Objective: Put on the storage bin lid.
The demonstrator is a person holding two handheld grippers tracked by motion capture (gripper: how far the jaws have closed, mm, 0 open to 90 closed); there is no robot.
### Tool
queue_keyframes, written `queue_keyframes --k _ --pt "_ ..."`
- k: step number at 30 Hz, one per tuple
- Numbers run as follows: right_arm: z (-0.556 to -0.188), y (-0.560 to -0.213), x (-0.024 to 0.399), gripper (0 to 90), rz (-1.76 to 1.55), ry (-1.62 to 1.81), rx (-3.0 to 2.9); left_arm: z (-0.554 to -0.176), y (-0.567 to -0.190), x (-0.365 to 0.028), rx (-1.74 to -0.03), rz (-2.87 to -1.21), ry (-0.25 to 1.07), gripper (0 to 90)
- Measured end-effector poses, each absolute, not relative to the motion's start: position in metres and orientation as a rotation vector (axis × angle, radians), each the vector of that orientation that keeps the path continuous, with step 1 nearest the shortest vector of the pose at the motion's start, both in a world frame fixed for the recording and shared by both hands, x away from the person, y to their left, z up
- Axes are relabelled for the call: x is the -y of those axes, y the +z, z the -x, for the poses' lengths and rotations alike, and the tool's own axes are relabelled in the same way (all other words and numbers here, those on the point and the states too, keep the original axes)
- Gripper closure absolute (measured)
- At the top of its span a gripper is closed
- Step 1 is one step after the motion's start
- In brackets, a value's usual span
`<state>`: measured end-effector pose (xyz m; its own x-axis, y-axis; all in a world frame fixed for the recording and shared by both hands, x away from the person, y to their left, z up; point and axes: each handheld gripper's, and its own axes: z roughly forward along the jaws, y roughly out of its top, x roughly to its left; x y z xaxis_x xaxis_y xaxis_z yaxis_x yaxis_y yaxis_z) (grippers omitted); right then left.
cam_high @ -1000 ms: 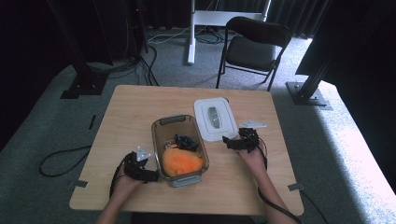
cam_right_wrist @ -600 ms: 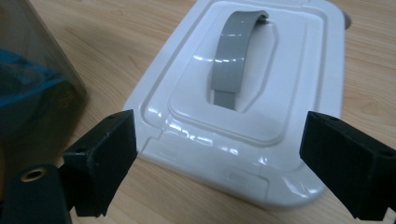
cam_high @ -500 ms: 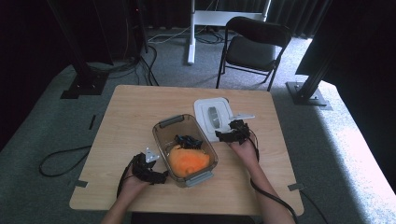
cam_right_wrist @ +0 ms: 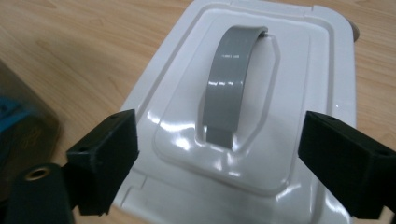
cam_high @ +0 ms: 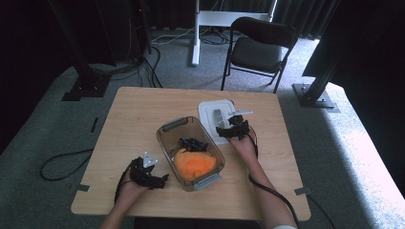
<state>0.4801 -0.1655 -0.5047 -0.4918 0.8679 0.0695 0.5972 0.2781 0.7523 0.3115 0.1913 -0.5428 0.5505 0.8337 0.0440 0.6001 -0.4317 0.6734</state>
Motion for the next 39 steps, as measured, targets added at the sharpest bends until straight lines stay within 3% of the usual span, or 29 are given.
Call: queue_keyframes --k 16,31,34,39 --pt "-0.505 -0.513 0.155 23.3 -1.37 1.008 -2.209 -0.306 -0.54 -0.257 -1.332 -2.061 0.599 1.0" --pt "-0.516 -0.521 0.15 24.1 -1.412 0.957 -2.231 -0.313 -0.546 -0.297 -1.469 -1.996 0.631 1.0" --pt "-0.517 -0.523 0.151 26.9 -1.422 0.948 -2.231 -0.314 -0.546 -0.299 -1.499 -1.977 0.632 1.0" --pt "-0.518 -0.523 0.151 39.4 -1.422 0.946 -2.247 -0.316 -0.546 -0.301 -1.533 -1.955 0.622 1.0"
